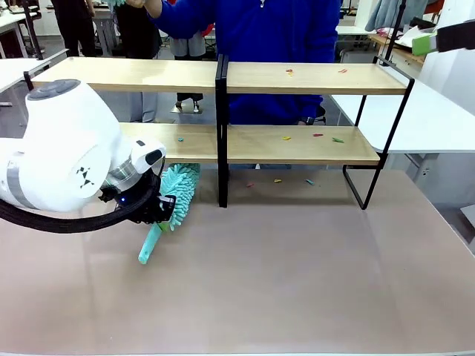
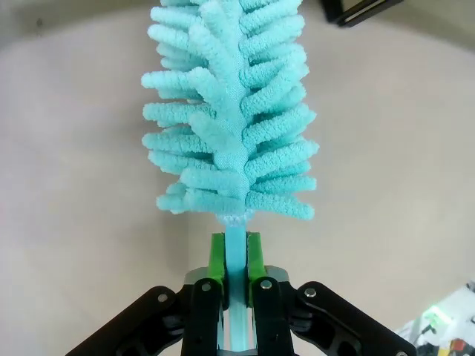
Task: Clean the shelves.
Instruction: Clean a randomly selected level of the Shelf with the Duster.
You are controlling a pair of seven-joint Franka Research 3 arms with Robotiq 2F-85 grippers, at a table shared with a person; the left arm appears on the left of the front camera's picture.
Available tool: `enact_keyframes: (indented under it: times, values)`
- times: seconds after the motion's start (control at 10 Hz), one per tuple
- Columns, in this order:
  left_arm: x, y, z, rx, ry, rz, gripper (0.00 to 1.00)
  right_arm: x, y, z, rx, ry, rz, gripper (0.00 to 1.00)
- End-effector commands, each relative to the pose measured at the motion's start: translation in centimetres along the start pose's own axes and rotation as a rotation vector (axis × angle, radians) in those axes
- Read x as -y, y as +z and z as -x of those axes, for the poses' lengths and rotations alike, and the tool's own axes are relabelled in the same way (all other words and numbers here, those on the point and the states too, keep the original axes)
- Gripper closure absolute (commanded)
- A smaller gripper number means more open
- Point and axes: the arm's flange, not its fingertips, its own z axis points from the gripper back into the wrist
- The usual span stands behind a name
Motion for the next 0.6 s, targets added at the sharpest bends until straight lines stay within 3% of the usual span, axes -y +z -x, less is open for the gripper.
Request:
enact_keyframes:
  times: [0.0, 0.5]
  values:
    - [0.6, -0.8, -0.9, -0.023, 0.002, -0.015, 0.88, 0.0, -0.1, 0.0, 0.0, -0.002, 0.0, 0.0]
    - [-0.5, -1.7, -1.4, -0.076, 0.095, -0.107, 0.88, 0.0, -0.1, 0.0, 0.0, -0.002, 0.0, 0.0]
